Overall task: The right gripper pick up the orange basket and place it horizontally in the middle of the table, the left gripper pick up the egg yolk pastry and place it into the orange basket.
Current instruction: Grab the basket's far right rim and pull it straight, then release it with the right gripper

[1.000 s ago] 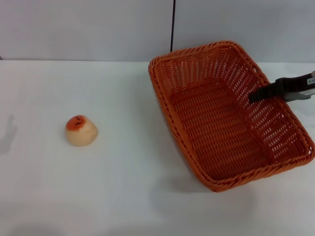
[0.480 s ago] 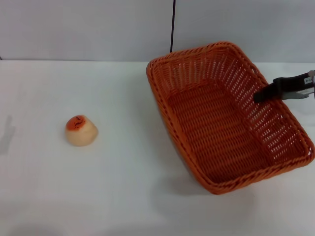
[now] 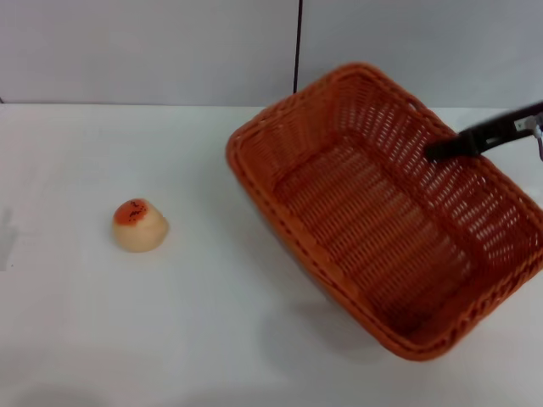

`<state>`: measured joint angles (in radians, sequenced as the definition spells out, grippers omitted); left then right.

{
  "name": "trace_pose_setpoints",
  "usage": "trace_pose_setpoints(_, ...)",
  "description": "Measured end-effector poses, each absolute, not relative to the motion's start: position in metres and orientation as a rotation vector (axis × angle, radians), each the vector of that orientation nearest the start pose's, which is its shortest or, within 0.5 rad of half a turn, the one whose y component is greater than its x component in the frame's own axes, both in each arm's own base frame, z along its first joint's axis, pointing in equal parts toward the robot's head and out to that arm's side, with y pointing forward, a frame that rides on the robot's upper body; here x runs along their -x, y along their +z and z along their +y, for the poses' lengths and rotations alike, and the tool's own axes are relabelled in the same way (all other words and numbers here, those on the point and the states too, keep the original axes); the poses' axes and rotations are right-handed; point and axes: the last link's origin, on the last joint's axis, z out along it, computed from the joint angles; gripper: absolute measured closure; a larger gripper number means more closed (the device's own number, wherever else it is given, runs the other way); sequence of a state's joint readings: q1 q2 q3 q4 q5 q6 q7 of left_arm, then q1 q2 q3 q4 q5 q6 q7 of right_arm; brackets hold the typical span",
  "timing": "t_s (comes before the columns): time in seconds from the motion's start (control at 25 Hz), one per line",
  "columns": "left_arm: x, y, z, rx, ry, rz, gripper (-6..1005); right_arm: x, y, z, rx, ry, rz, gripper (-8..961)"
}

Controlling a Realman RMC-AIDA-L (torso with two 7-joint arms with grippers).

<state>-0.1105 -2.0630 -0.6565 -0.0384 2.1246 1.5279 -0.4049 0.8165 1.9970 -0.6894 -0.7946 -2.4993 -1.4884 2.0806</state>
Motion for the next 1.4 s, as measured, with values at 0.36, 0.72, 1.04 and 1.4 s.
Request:
trace_pose_setpoints(0.36,0.398,0.032,0.177,1.372,-0.799,-0.629,233,-0.196,0.054,0.409,2.804,0.239,0.551,801)
trace_pose_setpoints(0.72,0.397,0.036,0.165,1.360,-0.807,-0.602,238,-0.186,0.070,0.414,2.956,0.091,0.245,797)
trace_pose_setpoints(1.04,0.393,0.036,0.154,1.345,-0.834,-0.588,243,-0.173,0.052,0.413,3.014,0.111,0.052,788)
trace_pose_setpoints(1.4,0.392,0.034,0.151,1.349,-0.842,-0.589,248,-0.161,0.010,0.417,3.018,0.088,-0.012,777)
